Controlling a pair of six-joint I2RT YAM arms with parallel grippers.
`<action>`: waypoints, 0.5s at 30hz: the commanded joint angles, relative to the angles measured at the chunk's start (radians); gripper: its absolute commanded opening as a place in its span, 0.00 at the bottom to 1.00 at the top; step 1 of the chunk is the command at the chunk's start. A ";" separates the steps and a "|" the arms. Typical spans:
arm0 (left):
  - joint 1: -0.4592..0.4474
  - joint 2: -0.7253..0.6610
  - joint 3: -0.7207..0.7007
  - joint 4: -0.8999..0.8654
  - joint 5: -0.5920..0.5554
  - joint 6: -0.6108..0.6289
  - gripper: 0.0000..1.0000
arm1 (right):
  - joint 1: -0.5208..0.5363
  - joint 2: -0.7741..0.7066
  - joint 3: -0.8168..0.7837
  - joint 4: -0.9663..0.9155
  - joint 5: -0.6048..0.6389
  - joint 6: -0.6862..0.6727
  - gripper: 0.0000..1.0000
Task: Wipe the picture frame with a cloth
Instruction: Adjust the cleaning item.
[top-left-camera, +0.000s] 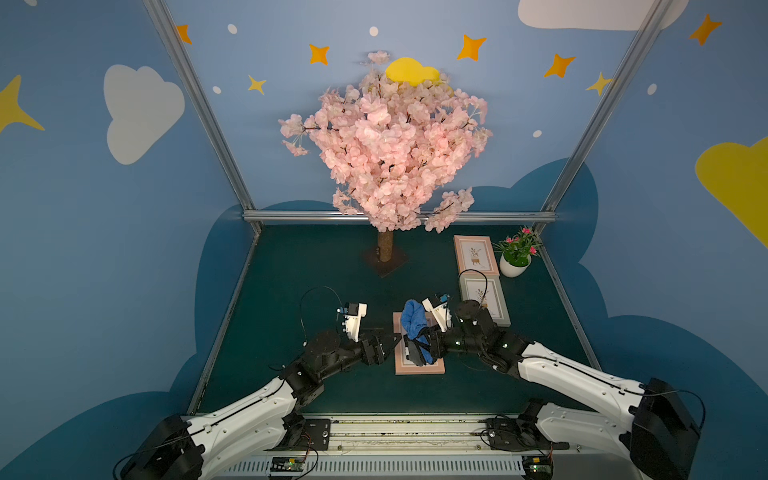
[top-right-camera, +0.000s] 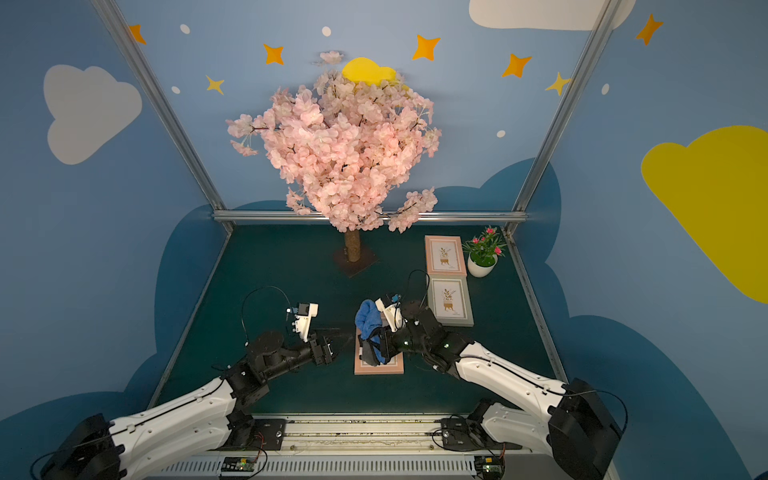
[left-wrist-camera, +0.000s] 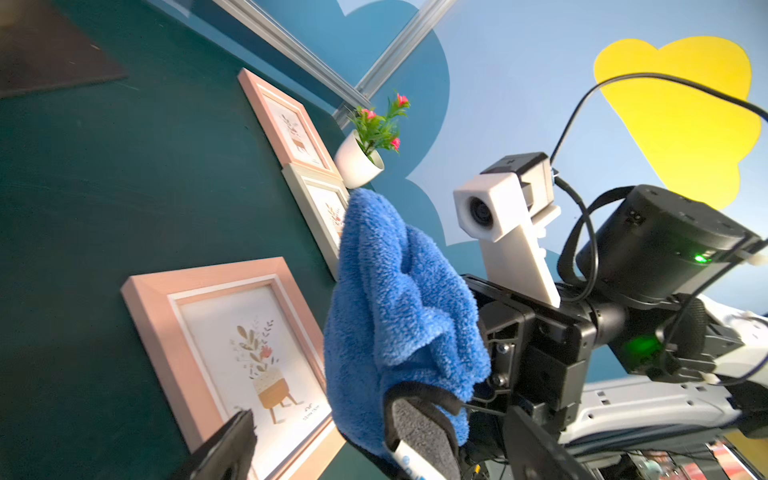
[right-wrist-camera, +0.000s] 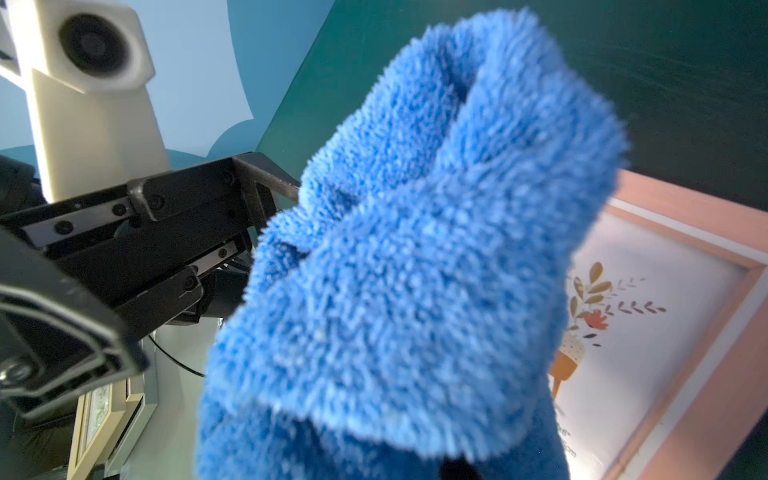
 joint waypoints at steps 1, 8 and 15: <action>-0.001 0.043 0.045 0.042 0.083 0.008 0.94 | 0.027 -0.007 -0.003 0.089 0.014 -0.048 0.00; -0.011 0.131 0.078 0.104 0.108 -0.007 0.89 | 0.085 0.024 0.010 0.117 0.052 -0.086 0.00; -0.017 0.185 0.094 0.136 0.133 -0.018 0.56 | 0.122 0.051 0.021 0.138 0.084 -0.103 0.00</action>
